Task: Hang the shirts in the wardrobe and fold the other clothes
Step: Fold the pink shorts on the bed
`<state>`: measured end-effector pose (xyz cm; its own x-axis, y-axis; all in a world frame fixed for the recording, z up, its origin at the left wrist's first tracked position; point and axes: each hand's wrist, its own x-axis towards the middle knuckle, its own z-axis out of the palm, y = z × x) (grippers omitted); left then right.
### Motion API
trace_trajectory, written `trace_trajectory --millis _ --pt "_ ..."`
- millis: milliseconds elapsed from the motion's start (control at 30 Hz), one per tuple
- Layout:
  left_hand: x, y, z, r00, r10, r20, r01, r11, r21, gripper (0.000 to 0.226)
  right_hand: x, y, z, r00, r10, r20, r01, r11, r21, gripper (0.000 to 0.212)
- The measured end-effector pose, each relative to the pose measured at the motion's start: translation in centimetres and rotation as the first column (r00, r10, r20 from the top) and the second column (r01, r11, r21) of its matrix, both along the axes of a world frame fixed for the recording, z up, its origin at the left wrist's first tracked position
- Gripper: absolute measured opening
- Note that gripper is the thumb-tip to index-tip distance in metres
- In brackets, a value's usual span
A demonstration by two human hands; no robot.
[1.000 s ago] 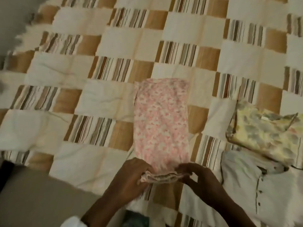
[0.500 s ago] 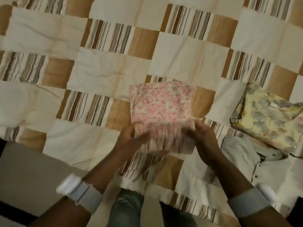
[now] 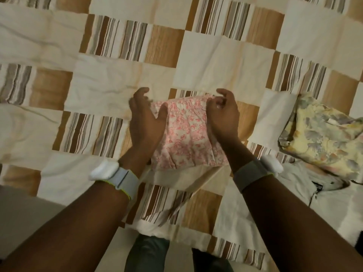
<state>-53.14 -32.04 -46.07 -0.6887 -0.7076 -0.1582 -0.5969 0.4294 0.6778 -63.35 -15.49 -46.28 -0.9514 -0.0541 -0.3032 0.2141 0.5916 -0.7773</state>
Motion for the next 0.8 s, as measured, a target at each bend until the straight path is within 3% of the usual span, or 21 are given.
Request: trace_trajectory --millis 67,100,200,300,367,400,500,600,700,800 --pt "0.8 0.8 0.7 0.981 -0.149 -0.124 0.119 0.968 -0.222 0.051 1.7 -0.5 1.0 0.943 0.098 -0.317 -0.058 0.990 0.131 0.040" --pt "1.3 1.5 0.5 0.955 -0.270 -0.123 0.232 0.938 -0.258 0.051 2.7 -0.8 1.2 0.906 0.197 -0.376 -0.137 0.974 0.181 0.042" --pt "4.0 2.1 -2.5 0.829 -0.554 0.077 0.559 0.817 -0.140 0.068 5.4 -1.3 -1.1 0.798 0.569 -0.197 -0.447 0.779 0.439 0.059" --pt "6.0 0.1 -5.1 0.698 -0.686 0.205 0.715 0.678 -0.169 0.075 5.4 1.1 -4.2 0.700 0.712 -0.061 -0.572 0.610 0.548 0.065" --pt "6.3 -1.0 -5.6 0.661 -0.717 0.221 0.750 0.633 -0.189 0.076 4.3 3.1 -5.2 0.682 0.727 -0.080 -0.550 0.582 0.600 0.063" --pt "6.3 -1.2 -5.5 0.666 -0.719 0.198 0.746 0.641 -0.181 0.076 3.8 4.1 -5.4 0.724 0.682 -0.104 -0.503 0.624 0.598 0.063" --pt "6.4 -0.5 -4.6 0.802 -0.597 -0.004 0.595 0.799 -0.084 0.073 3.1 6.4 -5.4 0.922 0.334 -0.194 -0.230 0.878 0.420 0.067" --pt "6.9 0.9 -3.3 0.958 -0.255 -0.131 0.258 0.966 0.003 0.070 3.8 7.0 -4.4 0.986 0.013 -0.167 0.026 0.973 0.229 0.067" --pt "7.4 3.0 -1.7 0.999 0.049 -0.005 -0.047 0.980 0.196 0.080 6.4 6.6 -3.6 0.994 -0.025 -0.106 0.047 0.975 0.215 0.067" --pt "8.1 4.5 -0.8 0.992 0.112 0.057 -0.125 0.933 0.337 0.081 9.9 6.7 -3.5 0.994 0.062 -0.093 -0.031 0.952 0.304 0.072"
